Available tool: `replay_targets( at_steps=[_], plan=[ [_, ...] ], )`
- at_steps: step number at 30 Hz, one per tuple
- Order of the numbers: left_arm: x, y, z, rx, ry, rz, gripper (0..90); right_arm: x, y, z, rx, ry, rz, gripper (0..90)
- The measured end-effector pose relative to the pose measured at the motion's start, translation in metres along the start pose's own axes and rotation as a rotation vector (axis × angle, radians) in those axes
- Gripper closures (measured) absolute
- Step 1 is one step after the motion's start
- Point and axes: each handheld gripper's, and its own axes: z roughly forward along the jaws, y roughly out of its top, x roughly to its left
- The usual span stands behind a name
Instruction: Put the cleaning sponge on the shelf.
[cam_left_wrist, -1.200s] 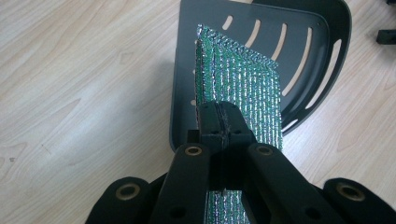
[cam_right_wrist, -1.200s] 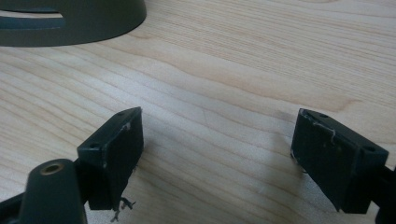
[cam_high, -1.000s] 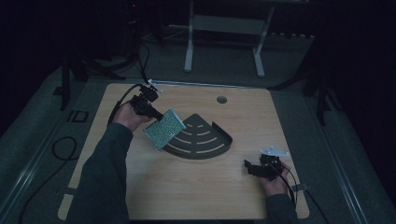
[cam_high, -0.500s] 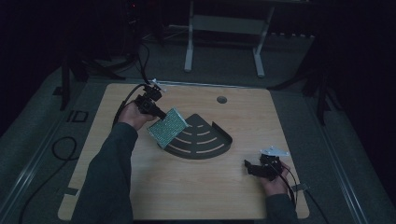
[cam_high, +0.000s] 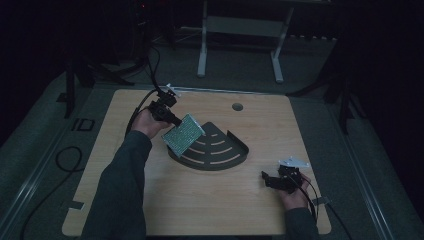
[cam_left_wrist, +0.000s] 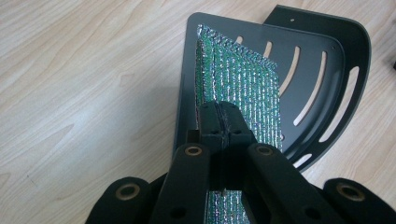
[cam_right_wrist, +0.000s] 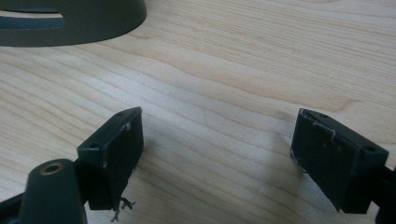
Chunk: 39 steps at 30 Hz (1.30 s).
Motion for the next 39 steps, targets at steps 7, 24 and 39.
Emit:
replay_targets(
  at_steps=[7,24,39],
  plan=[
    [-0.001,0.002,0.003,-0.018,-0.006,0.015,90.0,0.0,0.0,0.0,0.001,0.001,-0.001,16.3],
    [-0.003,0.014,0.01,-0.004,0.008,0.047,90.0,0.0,0.0,0.0,0.001,0.002,-0.002,16.3],
    [0.0,0.016,0.022,0.016,0.018,0.062,90.0,0.0,0.0,0.0,0.001,0.002,-0.002,16.3]
  ],
)
